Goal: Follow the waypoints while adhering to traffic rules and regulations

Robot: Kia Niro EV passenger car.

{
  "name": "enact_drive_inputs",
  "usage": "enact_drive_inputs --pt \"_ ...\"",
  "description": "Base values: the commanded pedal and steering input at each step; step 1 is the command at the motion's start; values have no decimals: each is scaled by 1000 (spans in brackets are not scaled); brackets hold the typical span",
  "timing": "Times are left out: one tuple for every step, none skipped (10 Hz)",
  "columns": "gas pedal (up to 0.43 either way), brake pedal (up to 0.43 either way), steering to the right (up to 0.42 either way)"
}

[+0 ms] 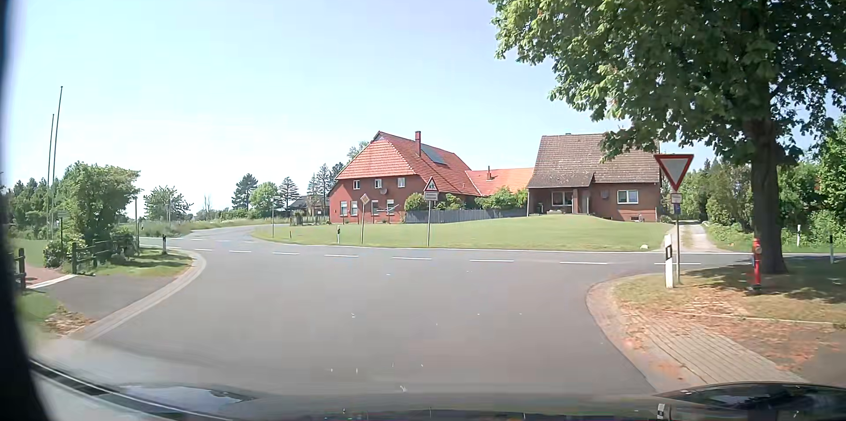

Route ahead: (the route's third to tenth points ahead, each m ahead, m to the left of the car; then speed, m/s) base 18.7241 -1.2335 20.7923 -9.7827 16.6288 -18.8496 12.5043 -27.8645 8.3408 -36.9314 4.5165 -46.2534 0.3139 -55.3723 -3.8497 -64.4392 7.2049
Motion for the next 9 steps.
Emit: enact_drive_inputs --pt "0 183 -9" --pt "0 195 -2" --pt "0 201 -1" --pt "0 207 11" --pt "0 201 26" --pt "0 207 43" --pt "0 207 61" --pt "0 207 76" --pt "0 207 97"
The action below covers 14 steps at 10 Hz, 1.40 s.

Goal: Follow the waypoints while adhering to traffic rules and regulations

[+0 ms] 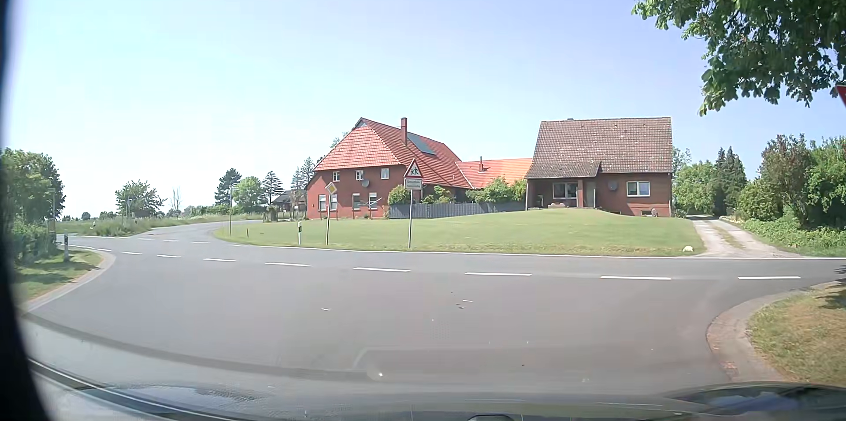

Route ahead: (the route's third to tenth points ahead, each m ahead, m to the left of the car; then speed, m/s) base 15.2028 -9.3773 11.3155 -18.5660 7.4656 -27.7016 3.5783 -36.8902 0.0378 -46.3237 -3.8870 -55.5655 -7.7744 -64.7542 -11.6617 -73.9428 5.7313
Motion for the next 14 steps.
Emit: enact_drive_inputs --pt "0 213 121" --pt "0 213 140" --pt "0 213 157" --pt "0 226 177" --pt "0 226 191" --pt "0 226 204" --pt "0 226 214" --pt "0 220 229" --pt "0 226 243" --pt "0 226 262" --pt "0 220 280" --pt "0 220 296" --pt "0 213 314" --pt "0 201 326"
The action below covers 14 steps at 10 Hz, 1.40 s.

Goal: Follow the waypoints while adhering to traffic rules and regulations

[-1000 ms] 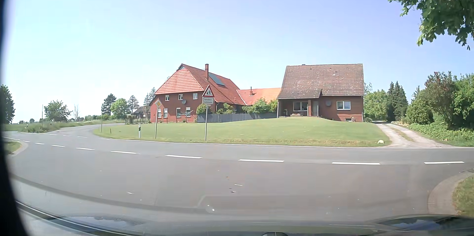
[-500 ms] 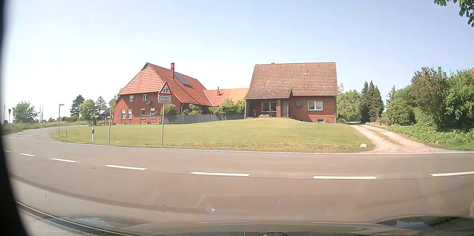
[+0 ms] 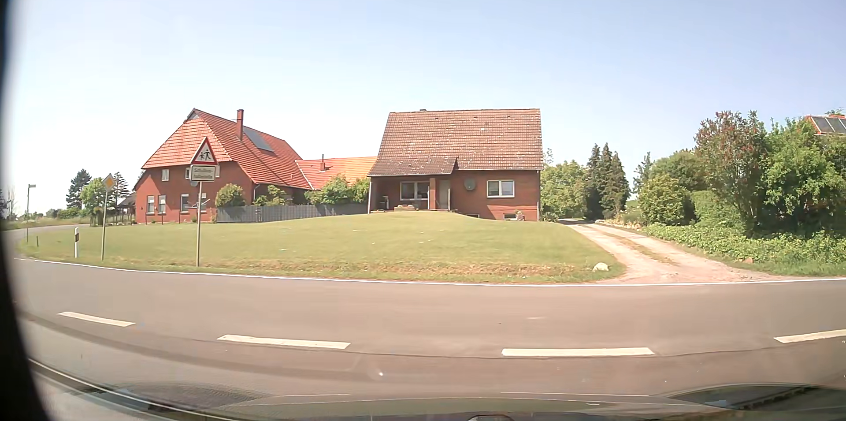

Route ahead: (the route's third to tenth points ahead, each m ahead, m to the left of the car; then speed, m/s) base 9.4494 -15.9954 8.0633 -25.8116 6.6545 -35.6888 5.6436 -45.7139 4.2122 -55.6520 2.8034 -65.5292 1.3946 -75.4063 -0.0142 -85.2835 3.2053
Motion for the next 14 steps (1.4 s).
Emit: enact_drive_inputs --pt "0 195 335" --pt "0 195 341" --pt "0 201 352" --pt "0 207 362" --pt "0 213 370" --pt "0 220 378" --pt "0 159 387" --pt "0 0 401" --pt "0 0 410" --pt "0 0 426" --pt "59 0 443" --pt "157 0 454" --pt "189 0 471" --pt "228 0 486"
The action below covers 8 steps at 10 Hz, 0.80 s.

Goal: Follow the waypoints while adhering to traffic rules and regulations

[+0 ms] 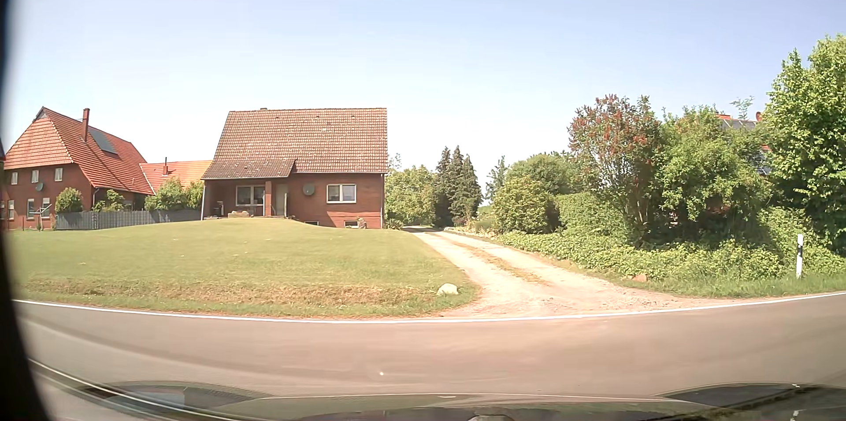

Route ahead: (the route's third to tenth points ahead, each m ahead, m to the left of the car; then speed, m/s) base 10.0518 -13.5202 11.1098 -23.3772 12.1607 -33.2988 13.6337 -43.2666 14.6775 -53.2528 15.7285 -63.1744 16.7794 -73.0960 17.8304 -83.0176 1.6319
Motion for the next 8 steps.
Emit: enact_drive_inputs --pt "280 0 498" --pt "311 0 508" --pt "339 0 520" --pt "358 0 535" --pt "358 0 549" --pt "358 0 564" --pt "358 0 577" --pt "358 0 586"
